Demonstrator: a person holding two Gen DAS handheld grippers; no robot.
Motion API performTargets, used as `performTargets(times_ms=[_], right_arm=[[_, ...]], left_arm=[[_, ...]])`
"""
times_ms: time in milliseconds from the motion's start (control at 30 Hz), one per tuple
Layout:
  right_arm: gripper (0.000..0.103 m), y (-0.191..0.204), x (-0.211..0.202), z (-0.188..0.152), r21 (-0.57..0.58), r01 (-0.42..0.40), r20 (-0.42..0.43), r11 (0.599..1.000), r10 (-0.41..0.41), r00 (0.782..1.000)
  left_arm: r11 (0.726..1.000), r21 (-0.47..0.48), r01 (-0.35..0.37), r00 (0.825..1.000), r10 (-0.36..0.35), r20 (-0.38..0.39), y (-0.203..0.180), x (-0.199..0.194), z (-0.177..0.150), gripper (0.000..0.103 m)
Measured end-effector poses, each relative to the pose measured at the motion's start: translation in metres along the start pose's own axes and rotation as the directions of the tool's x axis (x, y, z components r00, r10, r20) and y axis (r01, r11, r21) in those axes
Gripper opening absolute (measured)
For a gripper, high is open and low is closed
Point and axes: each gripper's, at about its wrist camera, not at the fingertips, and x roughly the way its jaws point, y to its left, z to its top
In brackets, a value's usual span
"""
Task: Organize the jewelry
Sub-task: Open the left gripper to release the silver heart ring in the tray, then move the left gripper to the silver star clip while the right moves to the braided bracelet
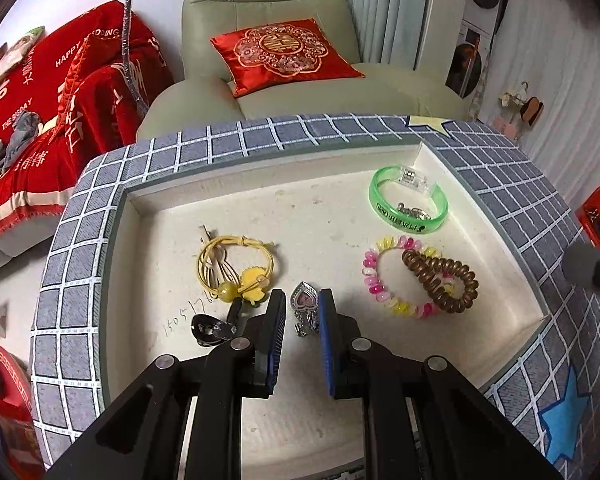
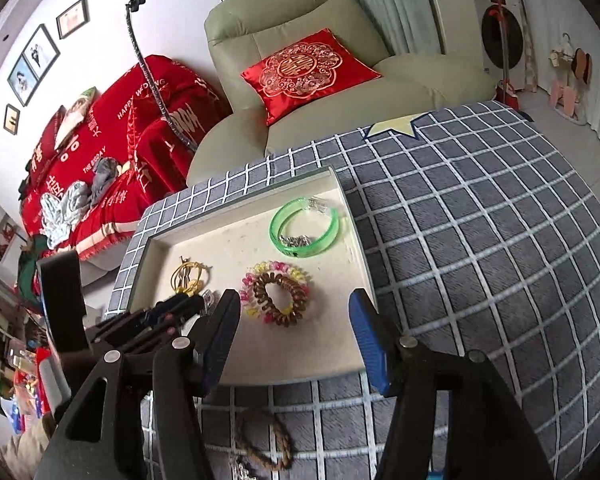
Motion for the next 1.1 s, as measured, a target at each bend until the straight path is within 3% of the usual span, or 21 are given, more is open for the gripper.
performTargets(times_ms=[167, 200, 233, 333, 367, 400, 700, 1100], right_arm=[[0.065, -0.003, -0.012, -0.008, 0.006, -0.010, 0.002, 1.000, 0.010, 1.000], [0.067, -0.003, -0.015, -0.010, 0.008, -0.014, 0.006, 1.000, 0.014, 1.000], [0.071, -0.004, -0.019, -0.012, 0.009, -0.019, 0.010, 1.000, 0.019, 1.000], [0.074, -0.004, -0.027, -0.020, 0.002, -0.030, 0.012, 1.000, 0.030, 0.999], [0.085, -0.003, -0.029, -0.023, -0.007, -0.029, 0.007, 1.000, 0.029, 1.000], [0.087, -0.002, -0.031, -0.026, -0.015, -0.028, 0.008, 0.999, 0.028, 1.000], [0.087, 0.003, -0.044, -0.053, -0.088, 0.005, 0.019, 0.996, -0.004, 1.000], [0.087, 0.006, -0.019, -0.078, -0.119, 0.007, -0.129, 0.993, -0.023, 0.991]], left_arm=[[1.000, 0.006, 0.003, 1.000, -0.003, 0.020, -0.001, -0.011, 0.000, 0.034], [1.000, 0.006, 0.002, 1.000, -0.002, 0.023, -0.001, -0.014, 0.000, 0.062], [1.000, -0.001, -0.005, 1.000, 0.005, 0.028, 0.000, -0.018, -0.001, 0.103], [1.000, -0.011, -0.026, 0.996, 0.027, 0.086, 0.003, -0.038, -0.006, 0.103], [1.000, -0.009, -0.022, 0.996, 0.023, 0.082, 0.003, -0.041, -0.007, 0.103], [1.000, -0.007, -0.024, 0.996, 0.025, 0.086, 0.003, -0.047, -0.009, 0.103], [0.999, -0.022, -0.037, 0.995, 0.039, 0.092, 0.012, -0.088, -0.040, 0.103], [0.998, -0.059, -0.035, 0.999, 0.037, 0.033, 0.013, -0.101, -0.098, 0.103]])
